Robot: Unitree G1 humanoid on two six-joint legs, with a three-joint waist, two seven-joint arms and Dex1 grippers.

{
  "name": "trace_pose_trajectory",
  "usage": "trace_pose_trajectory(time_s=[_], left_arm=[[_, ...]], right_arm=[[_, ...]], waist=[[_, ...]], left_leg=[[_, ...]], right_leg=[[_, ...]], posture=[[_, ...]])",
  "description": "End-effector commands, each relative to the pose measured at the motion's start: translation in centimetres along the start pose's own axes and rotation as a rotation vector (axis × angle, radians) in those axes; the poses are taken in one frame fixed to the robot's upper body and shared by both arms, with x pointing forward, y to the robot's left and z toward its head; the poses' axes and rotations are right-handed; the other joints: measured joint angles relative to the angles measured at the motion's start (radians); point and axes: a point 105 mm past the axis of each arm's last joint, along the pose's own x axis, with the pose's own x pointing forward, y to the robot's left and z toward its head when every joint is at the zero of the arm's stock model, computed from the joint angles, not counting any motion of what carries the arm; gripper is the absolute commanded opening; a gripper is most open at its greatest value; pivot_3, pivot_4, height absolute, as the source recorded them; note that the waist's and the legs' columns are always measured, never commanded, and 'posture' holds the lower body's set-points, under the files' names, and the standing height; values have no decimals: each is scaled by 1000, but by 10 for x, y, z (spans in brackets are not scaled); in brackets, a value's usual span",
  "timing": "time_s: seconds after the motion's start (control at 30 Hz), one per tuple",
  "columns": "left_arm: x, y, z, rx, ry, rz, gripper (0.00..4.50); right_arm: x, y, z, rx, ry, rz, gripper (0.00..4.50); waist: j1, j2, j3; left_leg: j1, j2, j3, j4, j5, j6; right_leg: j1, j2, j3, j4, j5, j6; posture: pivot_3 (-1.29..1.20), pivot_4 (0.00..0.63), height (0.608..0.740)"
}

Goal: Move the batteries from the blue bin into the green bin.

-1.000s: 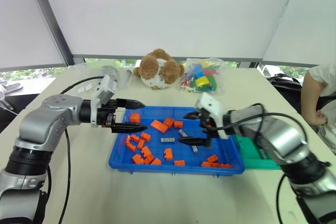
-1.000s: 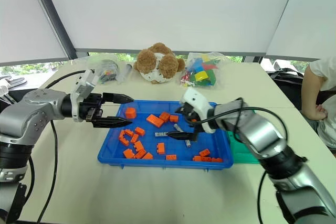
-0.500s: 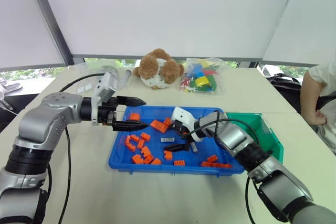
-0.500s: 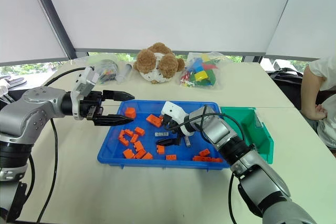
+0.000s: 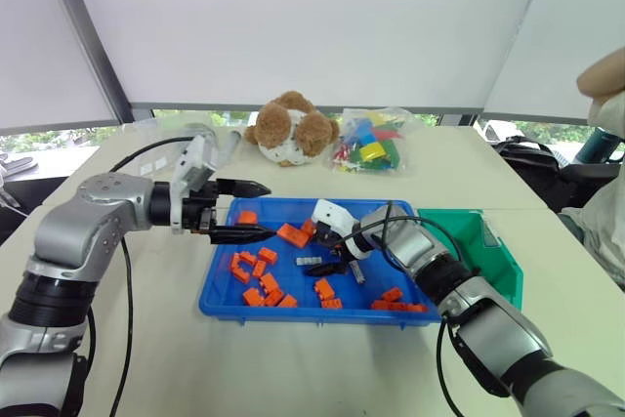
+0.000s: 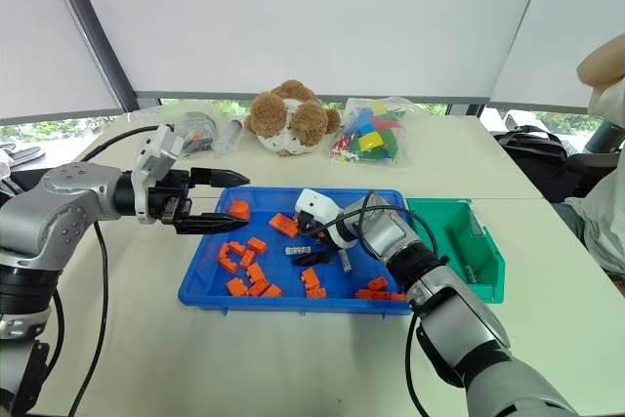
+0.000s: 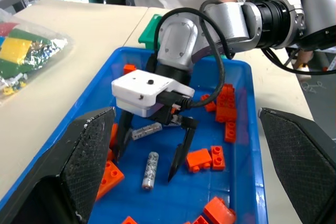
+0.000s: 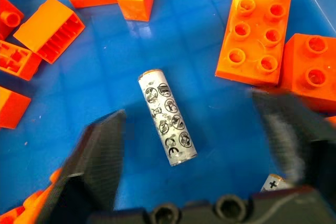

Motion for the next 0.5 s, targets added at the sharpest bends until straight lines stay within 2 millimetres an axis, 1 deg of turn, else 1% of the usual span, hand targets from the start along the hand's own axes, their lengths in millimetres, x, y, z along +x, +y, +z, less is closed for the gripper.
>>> trace_pose_trajectory(time_s=[0.03,0.13,0.17,0.2,0.23,0.27,0.3,0.33,0.43,0.5], left_arm=[[-4,-1,8,53,-7,15,4500],[-4,0,7,55,-8,16,4500],[-3,-1,7,55,-8,15,4500],[-3,-1,7,55,-9,15,4500],[-3,-1,7,55,-9,14,4500],[-2,0,7,55,-10,13,4500],[-2,0,7,55,-11,12,4500],[-2,0,7,54,-13,10,4500],[0,0,6,51,-19,4,4500],[2,0,4,47,-23,-2,4500]], right_arm=[[2,3,-12,22,57,14,2133],[1,6,-11,28,57,26,877],[0,6,-11,28,57,26,340],[-2,7,-10,26,52,25,63],[-5,6,-8,26,44,16,33],[-12,2,-2,30,21,-12,33],[-20,-1,3,26,1,-38,33],[-33,-5,9,10,-25,-78,33],[-89,-18,22,-12,-89,-248,33],[-130,-25,22,-6,-117,-371,33]], waist=[[0,0,0],[2,0,0],[2,0,0],[2,0,0],[2,0,0],[3,0,0],[4,0,0],[6,0,0],[14,0,0],[13,0,0]], left_leg=[[0,0,0,0,0,0],[0,0,0,0,0,0],[0,0,0,0,0,0],[0,0,0,0,0,0],[0,0,0,0,0,0],[0,0,0,0,0,0],[0,0,0,0,0,0],[0,0,0,0,0,0],[-2,0,0,0,-1,1],[-3,-1,0,0,-1,2]], right_leg=[[0,0,0,0,0,0],[0,0,0,0,0,0],[0,0,0,0,0,0],[0,0,0,0,0,0],[0,0,0,0,0,0],[0,0,0,0,0,0],[0,0,0,0,0,0],[0,0,0,0,0,0],[-1,-1,0,-1,0,0],[-1,-1,0,-1,0,0]], posture=[[0,150,733],[0,150,733],[0,150,733],[0,150,733],[0,150,733],[0,150,733],[0,150,733],[0,150,733],[0,150,733],[0,150,733]])
